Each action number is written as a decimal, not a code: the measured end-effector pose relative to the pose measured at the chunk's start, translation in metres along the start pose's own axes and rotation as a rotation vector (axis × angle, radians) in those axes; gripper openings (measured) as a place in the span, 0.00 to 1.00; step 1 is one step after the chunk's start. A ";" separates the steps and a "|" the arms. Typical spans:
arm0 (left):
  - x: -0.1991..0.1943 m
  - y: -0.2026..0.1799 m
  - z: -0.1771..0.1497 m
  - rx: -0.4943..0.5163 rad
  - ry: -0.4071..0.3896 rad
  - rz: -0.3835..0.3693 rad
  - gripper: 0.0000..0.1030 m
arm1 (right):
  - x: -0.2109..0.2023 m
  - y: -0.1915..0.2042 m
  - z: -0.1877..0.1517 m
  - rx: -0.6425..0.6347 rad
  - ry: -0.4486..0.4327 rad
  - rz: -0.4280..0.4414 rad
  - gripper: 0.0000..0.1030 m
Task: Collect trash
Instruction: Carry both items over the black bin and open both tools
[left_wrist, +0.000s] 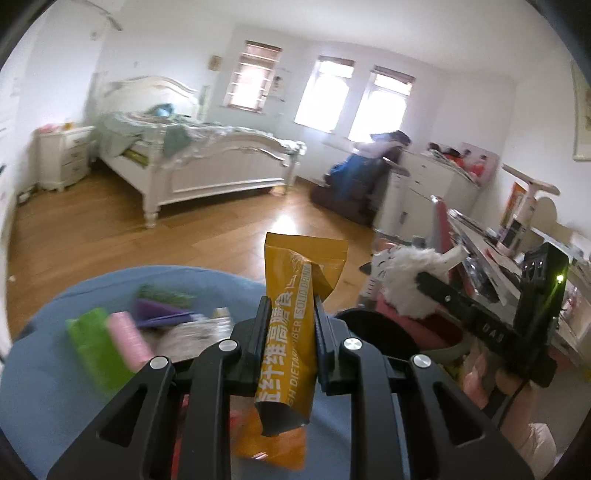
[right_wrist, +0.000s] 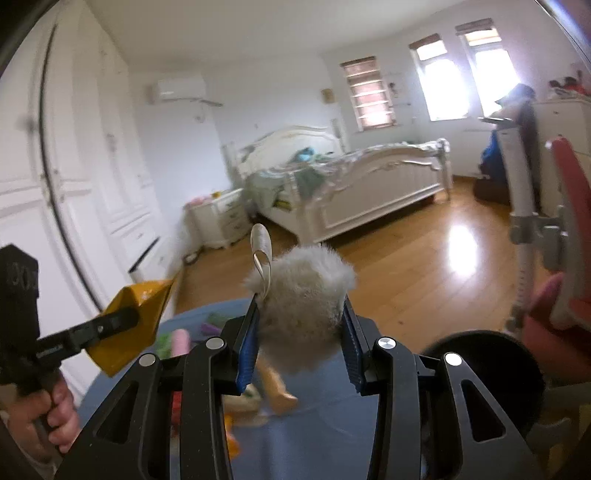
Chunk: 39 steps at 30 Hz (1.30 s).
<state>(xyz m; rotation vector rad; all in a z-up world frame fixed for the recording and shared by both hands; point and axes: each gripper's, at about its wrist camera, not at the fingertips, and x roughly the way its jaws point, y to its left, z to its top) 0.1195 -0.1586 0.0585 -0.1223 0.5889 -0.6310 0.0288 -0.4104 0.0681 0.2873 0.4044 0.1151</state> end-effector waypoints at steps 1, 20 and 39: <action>0.011 -0.012 0.002 0.010 0.007 -0.018 0.21 | -0.003 -0.009 -0.001 0.007 -0.001 -0.010 0.38; 0.169 -0.117 -0.022 0.108 0.205 -0.226 0.21 | 0.017 -0.158 -0.041 0.101 0.076 -0.301 0.38; 0.166 -0.121 -0.008 0.147 0.189 -0.187 0.86 | 0.016 -0.183 -0.052 0.134 0.111 -0.361 0.75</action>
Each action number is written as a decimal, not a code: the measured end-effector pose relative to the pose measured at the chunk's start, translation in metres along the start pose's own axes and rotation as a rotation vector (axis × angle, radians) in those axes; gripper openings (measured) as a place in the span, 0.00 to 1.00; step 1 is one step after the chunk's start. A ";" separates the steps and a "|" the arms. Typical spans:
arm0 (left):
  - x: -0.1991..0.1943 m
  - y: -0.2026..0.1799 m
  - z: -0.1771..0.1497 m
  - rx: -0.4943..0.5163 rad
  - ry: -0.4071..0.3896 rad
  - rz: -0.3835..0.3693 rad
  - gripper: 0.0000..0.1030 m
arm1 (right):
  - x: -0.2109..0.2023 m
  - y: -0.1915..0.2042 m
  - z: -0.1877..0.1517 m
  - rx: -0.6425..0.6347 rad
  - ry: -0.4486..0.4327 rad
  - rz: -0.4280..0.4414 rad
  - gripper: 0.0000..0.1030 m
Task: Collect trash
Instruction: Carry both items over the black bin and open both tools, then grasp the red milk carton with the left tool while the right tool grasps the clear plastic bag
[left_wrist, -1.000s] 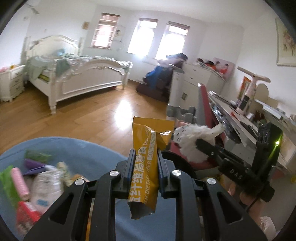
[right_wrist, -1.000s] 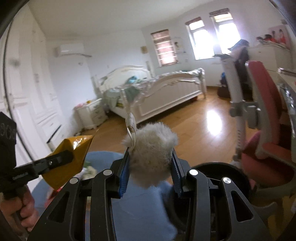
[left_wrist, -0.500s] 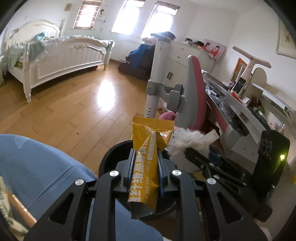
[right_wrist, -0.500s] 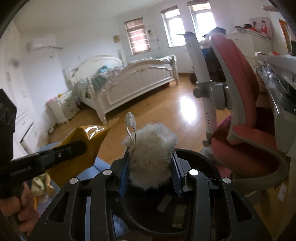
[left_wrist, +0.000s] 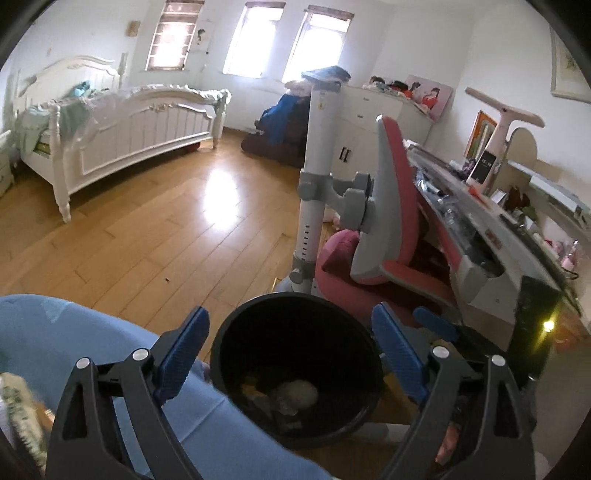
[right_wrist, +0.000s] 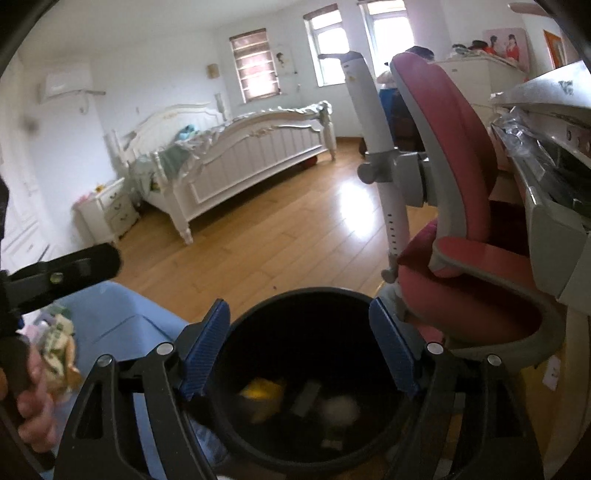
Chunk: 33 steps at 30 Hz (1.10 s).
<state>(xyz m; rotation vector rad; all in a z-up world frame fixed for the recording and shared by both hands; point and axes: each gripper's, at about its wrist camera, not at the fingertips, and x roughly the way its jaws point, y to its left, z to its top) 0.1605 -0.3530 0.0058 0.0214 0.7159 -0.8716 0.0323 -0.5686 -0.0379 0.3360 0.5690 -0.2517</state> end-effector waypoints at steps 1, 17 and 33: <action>-0.014 0.002 -0.001 -0.003 -0.014 0.000 0.87 | -0.005 0.007 0.000 -0.005 -0.002 0.010 0.76; -0.200 0.133 -0.087 -0.120 -0.031 0.357 0.92 | -0.015 0.207 -0.016 -0.112 0.213 0.560 0.77; -0.175 0.207 -0.140 -0.145 0.133 0.351 0.62 | 0.046 0.347 -0.052 -0.209 0.503 0.651 0.46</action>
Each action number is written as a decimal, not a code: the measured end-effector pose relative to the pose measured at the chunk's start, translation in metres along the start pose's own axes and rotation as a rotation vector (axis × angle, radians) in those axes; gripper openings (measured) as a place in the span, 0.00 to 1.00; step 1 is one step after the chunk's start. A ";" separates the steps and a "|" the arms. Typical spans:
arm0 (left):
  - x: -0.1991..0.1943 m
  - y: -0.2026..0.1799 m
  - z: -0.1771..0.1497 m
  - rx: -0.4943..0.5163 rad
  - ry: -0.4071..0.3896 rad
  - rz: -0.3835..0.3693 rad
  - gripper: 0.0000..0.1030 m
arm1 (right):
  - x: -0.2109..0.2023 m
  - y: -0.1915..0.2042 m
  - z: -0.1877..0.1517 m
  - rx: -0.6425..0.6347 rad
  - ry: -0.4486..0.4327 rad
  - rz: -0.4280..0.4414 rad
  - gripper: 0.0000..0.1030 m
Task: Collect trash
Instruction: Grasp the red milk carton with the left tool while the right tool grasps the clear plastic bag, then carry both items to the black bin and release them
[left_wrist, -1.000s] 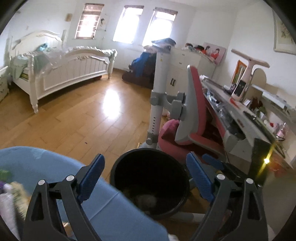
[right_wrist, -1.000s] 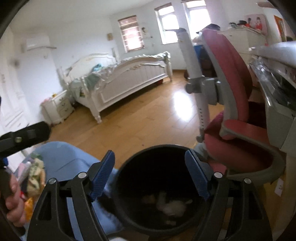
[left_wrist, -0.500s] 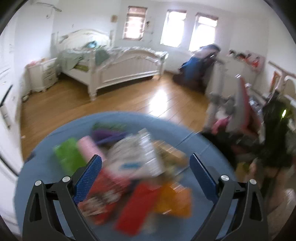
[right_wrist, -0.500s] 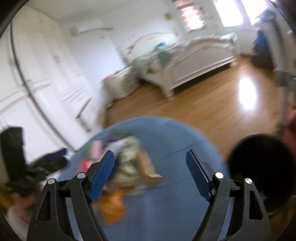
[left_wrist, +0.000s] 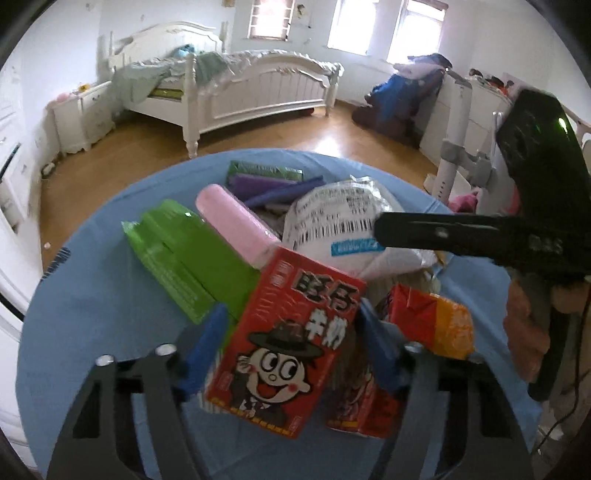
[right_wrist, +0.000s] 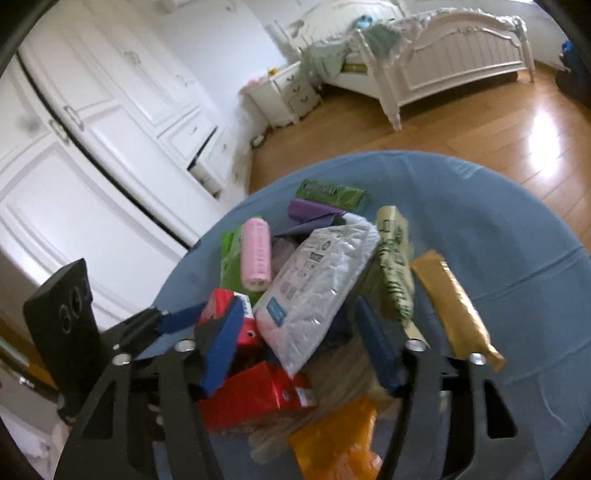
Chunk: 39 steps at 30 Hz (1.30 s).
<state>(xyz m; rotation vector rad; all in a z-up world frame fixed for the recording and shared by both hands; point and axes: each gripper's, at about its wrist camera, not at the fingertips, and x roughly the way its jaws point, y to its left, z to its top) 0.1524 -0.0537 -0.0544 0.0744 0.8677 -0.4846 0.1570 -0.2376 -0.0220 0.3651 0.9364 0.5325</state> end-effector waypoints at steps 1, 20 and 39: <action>0.001 0.001 -0.001 -0.003 -0.005 0.001 0.60 | 0.003 0.001 -0.001 0.001 0.004 0.002 0.37; -0.095 -0.036 0.043 -0.052 -0.341 -0.041 0.49 | -0.146 0.019 -0.015 -0.198 -0.456 -0.195 0.12; -0.027 -0.192 0.094 0.133 -0.318 -0.308 0.49 | -0.269 -0.116 -0.055 -0.061 -0.626 -0.536 0.12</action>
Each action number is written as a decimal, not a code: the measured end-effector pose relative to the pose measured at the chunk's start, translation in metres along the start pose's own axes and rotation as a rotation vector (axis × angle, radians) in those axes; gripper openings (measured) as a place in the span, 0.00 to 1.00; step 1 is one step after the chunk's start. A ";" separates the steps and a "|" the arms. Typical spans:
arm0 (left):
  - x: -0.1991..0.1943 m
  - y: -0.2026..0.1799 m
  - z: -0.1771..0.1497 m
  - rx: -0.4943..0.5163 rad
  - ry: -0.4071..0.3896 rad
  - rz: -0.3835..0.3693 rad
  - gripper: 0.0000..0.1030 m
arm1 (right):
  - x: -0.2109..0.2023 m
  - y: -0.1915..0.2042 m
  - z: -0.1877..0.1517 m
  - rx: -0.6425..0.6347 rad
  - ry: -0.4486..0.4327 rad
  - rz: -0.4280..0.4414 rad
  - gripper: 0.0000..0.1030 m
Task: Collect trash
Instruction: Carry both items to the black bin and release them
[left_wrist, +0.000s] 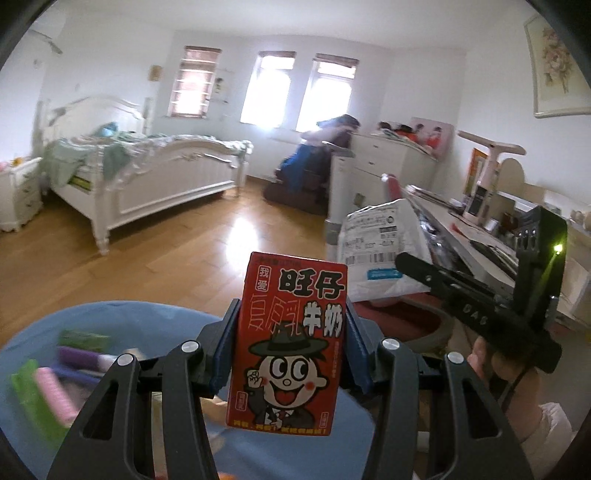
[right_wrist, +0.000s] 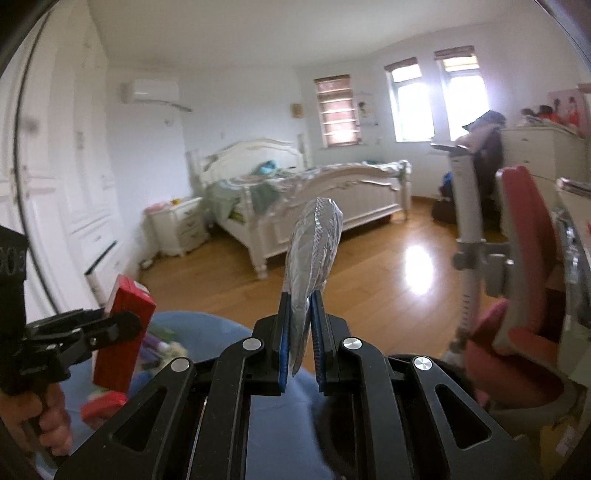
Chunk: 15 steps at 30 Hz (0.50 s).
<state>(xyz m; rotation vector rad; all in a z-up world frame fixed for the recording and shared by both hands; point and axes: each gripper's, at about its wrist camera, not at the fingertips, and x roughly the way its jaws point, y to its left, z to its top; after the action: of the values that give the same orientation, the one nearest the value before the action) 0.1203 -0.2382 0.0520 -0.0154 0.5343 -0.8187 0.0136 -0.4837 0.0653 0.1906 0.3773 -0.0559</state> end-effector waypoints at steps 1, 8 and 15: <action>0.012 -0.006 0.000 -0.001 0.009 -0.022 0.49 | 0.001 -0.006 -0.002 0.003 0.003 -0.011 0.12; 0.073 -0.036 -0.002 0.004 0.061 -0.127 0.49 | 0.021 -0.045 -0.019 0.023 0.045 -0.119 0.12; 0.117 -0.045 -0.003 -0.013 0.117 -0.161 0.49 | 0.038 -0.082 -0.040 0.049 0.095 -0.179 0.12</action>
<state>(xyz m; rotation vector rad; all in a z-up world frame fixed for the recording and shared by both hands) 0.1535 -0.3507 0.0068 -0.0226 0.6549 -0.9778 0.0274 -0.5570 0.0008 0.2084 0.4871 -0.2333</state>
